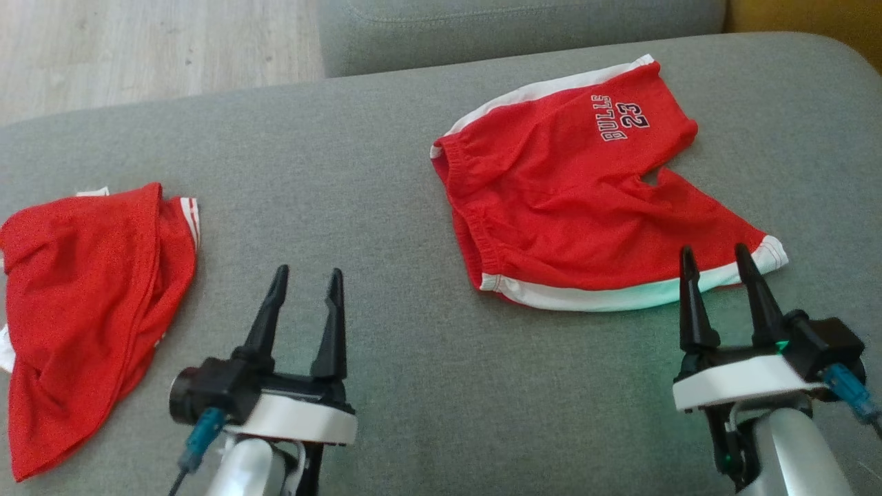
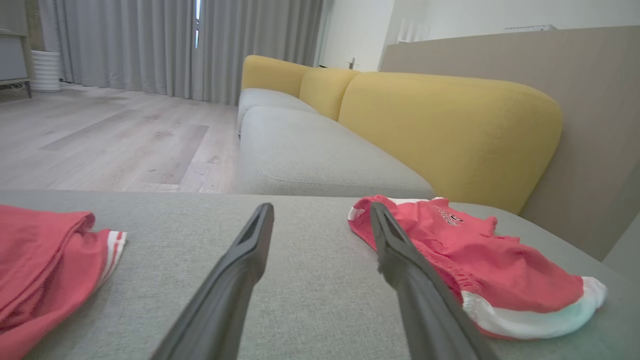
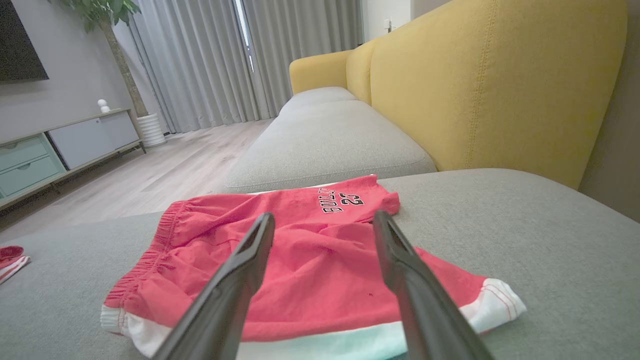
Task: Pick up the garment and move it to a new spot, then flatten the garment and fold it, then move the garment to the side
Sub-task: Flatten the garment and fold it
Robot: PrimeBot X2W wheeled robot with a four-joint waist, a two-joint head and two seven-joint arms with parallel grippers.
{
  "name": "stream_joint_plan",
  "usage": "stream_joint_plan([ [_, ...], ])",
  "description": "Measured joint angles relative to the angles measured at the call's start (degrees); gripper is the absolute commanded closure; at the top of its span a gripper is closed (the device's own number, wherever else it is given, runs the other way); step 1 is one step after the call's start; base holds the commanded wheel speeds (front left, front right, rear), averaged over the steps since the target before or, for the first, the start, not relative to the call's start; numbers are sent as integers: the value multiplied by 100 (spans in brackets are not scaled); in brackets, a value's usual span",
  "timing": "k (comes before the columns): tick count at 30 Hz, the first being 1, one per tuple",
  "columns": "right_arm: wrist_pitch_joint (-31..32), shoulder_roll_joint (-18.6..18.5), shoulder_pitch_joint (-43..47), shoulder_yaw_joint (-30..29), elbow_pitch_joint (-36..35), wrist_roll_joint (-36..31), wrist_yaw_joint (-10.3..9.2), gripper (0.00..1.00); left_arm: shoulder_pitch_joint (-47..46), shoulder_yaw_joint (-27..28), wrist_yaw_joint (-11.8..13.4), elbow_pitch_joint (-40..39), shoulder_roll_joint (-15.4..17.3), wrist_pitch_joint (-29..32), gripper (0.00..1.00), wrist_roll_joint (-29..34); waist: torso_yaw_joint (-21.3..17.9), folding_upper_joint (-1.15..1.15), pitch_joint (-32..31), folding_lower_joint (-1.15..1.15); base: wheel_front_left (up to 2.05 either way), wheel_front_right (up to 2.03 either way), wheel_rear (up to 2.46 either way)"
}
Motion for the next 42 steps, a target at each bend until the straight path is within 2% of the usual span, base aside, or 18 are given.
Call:
stream_joint_plan([
  [5,0,1,-106,-85,-82,31,1,0,-131,-377,-212,320,2,0,0,182,-62,0,126,0,0,0,0],
  [10,0,0,-164,-254,-85,23,0,0,-668,-1266,-394,847,0,82,0,238,-138,0,300,0,0,0,0],
  [15,0,1,-257,-323,-73,24,0,0,-1367,-1939,-400,1307,5,422,0,167,-270,0,502,1,0,0,0],
  [19,0,1,-388,-314,-99,25,0,0,-1757,-2359,-436,1641,22,679,0,-155,-430,0,633,1,0,0,0],
  [32,0,1,-396,-335,-142,52,1,0,-2271,-2640,-443,2332,126,684,0,-446,-708,0,893,1,0,0,0],
  [33,0,1,-405,-336,-141,59,0,0,-2310,-2692,-442,2350,127,675,10,-474,-713,0,906,1,0,0,0],
  [34,0,1,-422,-342,-140,67,0,0,-2354,-2750,-442,2362,127,661,54,-501,-715,0,915,1,0,0,0],
  [35,0,1,-476,-364,-133,82,0,0,-2415,-2816,-442,2366,135,568,54,-505,-709,0,922,1,0,0,0],
  [36,0,1,-486,-381,-126,82,0,0,-2440,-2830,-442,2383,148,521,100,-526,-702,0,918,1,0,0,0],
  [42,0,1,-485,-469,62,18,0,0,-2471,-2791,-381,2416,203,225,100,-535,-591,0,832,0,0,0,0],
])
